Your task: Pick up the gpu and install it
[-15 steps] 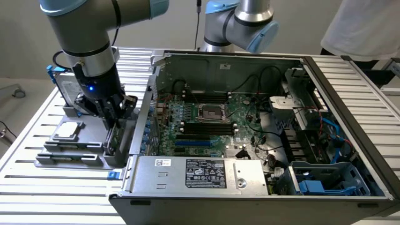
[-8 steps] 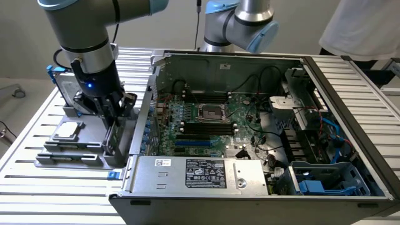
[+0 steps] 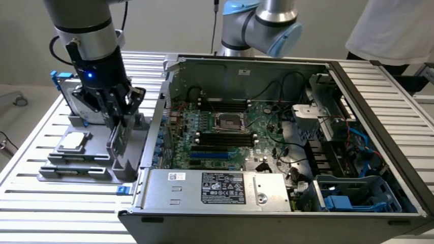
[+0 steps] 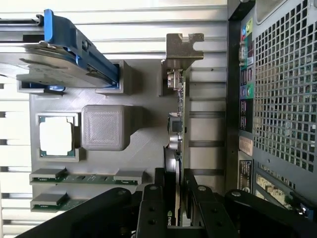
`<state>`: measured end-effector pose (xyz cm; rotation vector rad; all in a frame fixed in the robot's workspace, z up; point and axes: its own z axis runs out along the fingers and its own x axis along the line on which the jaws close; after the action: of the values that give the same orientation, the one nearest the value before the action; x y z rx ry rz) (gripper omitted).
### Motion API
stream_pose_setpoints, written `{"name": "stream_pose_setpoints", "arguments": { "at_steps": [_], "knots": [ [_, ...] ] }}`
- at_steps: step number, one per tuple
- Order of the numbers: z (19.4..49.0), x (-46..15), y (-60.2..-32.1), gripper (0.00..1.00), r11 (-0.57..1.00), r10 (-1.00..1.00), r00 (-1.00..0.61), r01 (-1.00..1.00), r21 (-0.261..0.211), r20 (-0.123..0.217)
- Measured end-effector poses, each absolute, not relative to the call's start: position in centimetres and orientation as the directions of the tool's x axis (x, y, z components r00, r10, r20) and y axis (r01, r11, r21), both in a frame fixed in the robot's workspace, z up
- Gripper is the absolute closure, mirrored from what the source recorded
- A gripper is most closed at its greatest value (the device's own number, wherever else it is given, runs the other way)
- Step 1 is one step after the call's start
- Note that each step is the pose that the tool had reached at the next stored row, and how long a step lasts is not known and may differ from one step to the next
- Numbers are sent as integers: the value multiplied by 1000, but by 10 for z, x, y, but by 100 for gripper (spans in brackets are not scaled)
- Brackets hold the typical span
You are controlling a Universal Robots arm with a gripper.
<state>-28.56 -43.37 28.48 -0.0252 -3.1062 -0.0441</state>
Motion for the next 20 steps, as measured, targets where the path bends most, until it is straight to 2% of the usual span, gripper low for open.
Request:
{"name": "stream_pose_setpoints", "arguments": {
  "at_steps": [20],
  "knots": [
    [376, -264, -434, 74, 999, 16, -999, 17, 28, 35]
  ]
}}
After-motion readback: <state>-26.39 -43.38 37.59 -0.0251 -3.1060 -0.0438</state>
